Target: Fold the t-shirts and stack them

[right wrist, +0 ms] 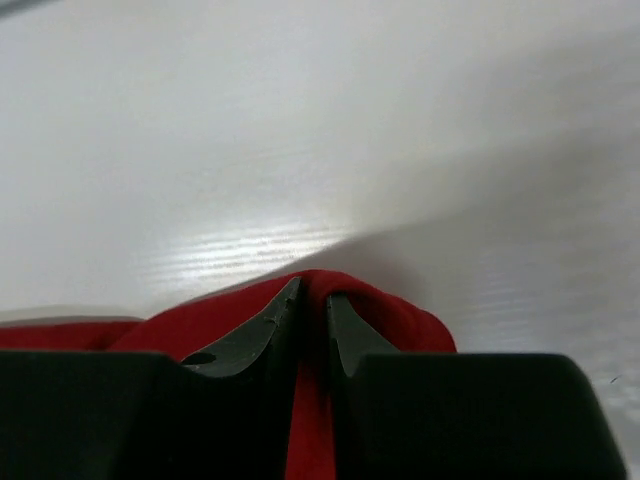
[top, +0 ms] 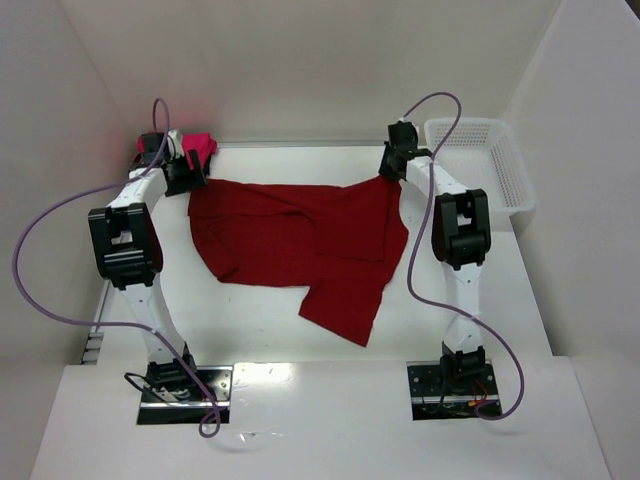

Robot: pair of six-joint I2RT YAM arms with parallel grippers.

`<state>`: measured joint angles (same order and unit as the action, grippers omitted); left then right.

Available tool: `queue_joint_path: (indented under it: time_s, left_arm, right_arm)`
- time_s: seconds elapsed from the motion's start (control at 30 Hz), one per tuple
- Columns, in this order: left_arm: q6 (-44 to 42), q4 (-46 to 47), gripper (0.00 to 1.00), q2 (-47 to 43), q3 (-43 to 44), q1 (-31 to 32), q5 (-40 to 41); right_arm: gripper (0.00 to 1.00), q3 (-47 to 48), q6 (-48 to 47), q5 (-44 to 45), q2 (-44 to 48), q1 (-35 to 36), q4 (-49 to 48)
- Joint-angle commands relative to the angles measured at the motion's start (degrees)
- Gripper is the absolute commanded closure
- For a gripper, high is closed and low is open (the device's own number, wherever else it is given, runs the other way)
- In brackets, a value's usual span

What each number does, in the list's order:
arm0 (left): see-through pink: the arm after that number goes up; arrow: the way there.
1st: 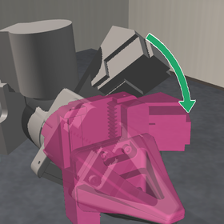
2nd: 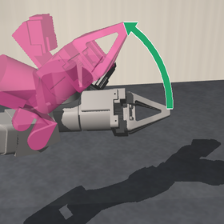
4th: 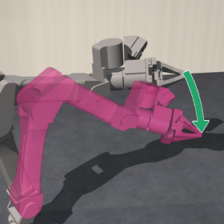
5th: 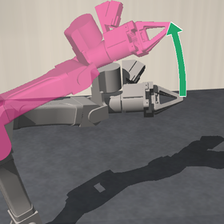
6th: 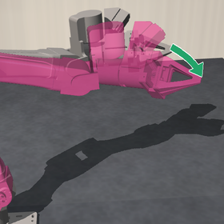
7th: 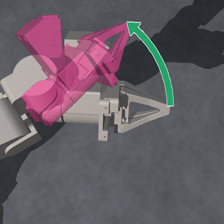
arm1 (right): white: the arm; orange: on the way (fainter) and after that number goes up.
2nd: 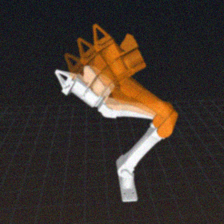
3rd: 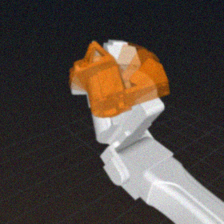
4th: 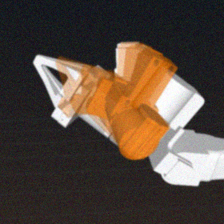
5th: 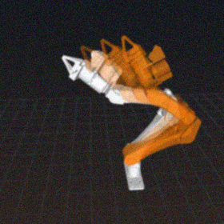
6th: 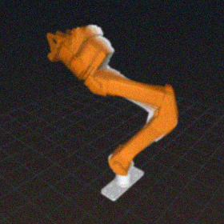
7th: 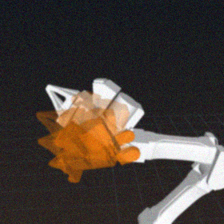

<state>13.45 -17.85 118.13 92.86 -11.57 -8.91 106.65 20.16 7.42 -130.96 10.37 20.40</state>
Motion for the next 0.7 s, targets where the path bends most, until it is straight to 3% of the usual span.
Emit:
queue_joint_path:
  time_s: [0.0, 0.33, 0.67]
  left_arm:
    - [-0.8, 0.5, 0.19, 1.6, 3.2, 0.8, -0.5]
    - [1.5, -0.5, 0.19, 4.7, 7.7, 1.8, 3.2]
    - [3.1, -1.3, 0.31, 8.7, 10.7, 2.3, 7.4]
  right_arm:
    - [0.80, 5.1, 0.4, 2.2, -1.4, -1.4, 0.2]
    - [0.78, 5.2, -0.7, 0.2, -2.5, -3.0, 0.7]
    - [0.77, 7.5, -0.7, -0.9, -4.7, -3.0, 1.2]
